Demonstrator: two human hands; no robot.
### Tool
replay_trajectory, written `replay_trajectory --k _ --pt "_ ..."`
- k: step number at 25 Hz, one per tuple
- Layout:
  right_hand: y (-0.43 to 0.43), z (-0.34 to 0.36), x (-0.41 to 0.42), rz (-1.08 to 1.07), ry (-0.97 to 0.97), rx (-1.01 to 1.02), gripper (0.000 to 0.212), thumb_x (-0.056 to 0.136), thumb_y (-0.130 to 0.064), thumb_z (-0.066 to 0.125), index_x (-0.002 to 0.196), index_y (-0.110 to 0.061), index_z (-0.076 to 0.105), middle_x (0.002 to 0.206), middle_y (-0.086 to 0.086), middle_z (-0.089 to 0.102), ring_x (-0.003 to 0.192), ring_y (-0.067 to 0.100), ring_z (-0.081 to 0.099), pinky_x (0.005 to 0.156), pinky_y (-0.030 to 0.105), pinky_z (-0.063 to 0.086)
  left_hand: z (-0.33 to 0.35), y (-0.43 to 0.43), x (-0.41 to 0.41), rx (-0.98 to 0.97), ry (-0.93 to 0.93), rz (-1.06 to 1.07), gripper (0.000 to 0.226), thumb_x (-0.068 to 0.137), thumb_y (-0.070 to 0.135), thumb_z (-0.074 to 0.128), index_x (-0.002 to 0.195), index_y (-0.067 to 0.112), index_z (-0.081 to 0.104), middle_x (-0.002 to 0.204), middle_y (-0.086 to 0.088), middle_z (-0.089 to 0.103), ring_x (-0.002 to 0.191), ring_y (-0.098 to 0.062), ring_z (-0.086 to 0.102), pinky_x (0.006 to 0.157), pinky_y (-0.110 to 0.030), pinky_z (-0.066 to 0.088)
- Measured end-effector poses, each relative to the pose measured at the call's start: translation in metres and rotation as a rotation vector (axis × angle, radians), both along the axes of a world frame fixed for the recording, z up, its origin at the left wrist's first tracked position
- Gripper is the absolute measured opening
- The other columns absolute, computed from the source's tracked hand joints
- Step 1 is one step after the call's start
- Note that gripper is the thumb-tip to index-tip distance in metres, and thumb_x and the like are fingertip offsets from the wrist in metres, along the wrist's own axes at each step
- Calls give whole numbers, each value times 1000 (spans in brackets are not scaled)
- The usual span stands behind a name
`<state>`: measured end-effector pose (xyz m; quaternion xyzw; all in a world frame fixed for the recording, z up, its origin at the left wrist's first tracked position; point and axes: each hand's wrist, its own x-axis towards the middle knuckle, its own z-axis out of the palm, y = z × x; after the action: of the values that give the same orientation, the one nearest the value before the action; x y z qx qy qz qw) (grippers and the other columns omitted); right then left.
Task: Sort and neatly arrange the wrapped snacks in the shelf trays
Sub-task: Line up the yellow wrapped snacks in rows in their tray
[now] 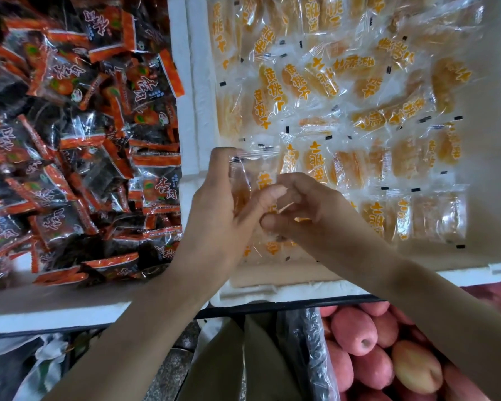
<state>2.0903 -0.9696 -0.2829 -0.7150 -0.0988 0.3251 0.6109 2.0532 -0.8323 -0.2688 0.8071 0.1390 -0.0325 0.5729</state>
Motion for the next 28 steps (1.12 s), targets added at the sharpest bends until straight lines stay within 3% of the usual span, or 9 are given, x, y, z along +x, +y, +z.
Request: replay_trajectory --k 3,5,7,9,12,17,19,23,28 --pt "-2 -5 0 -38 -61 -139 24 75 -19 73 75 -34 54 64 -18 59 64 5 60 62 19 51 3 4 -7 -4 -43 -9 20 93 43 36 109 30 38 70 13 52 59 -9 51 52 -22 40" --pt "-12 -13 -1 -69 -80 -274 17 75 -27 71 73 -35 55 64 -17 62 60 -3 58 60 10 45 3 13 -9 -42 -59 57 7 101 26 37 103 33 36 73 1 47 70 -28 50 59 -40 44" --pt "-17 -24 -4 -42 -101 -412 13 79 -31 68 77 -33 55 68 -14 63 60 -8 57 59 7 43 4 23 -10 -56 -70 99 21 99 9 41 97 30 35 83 -13 49 74 -33 47 64 -43 45" --pt "-12 -35 -7 0 -100 -478 9 83 -30 67 82 -27 58 74 -13 64 64 -6 60 62 12 48 5 30 -12 -23 -78 69 23 98 6 45 98 28 37 93 -20 52 81 -32 50 71 -43 45" --pt "10 -46 -13 136 -163 -583 14 89 -29 58 89 -17 66 80 -4 68 76 14 65 72 30 53 0 31 -17 -3 -55 25 22 95 10 52 111 21 42 106 -7 62 94 -15 60 79 -28 50" --pt "22 -48 -14 449 -491 -952 16 94 -30 51 99 -22 64 85 2 66 79 21 62 63 26 41 1 26 -22 -56 -8 54 27 88 17 61 110 9 49 104 10 67 99 -1 63 76 -15 51" --pt "11 -40 -11 351 -441 -806 9 92 -26 56 93 -22 64 82 -4 66 74 15 64 61 26 43 2 24 -24 -81 -4 65 24 84 24 62 103 12 53 92 9 64 90 -1 64 73 -14 50" --pt "-12 -13 -9 -41 148 -30 21 84 -33 54 98 -19 59 82 -6 68 71 10 66 65 26 55 -2 13 -24 -100 44 75 29 80 31 66 105 23 56 90 1 65 84 -7 64 71 -15 50" --pt "-26 -13 -12 -54 -23 -159 24 76 -12 71 80 -29 54 75 -10 63 59 0 58 56 13 45 -19 -22 -11 -97 47 -16 19 85 25 65 97 27 51 87 8 57 77 0 60 59 -10 46"
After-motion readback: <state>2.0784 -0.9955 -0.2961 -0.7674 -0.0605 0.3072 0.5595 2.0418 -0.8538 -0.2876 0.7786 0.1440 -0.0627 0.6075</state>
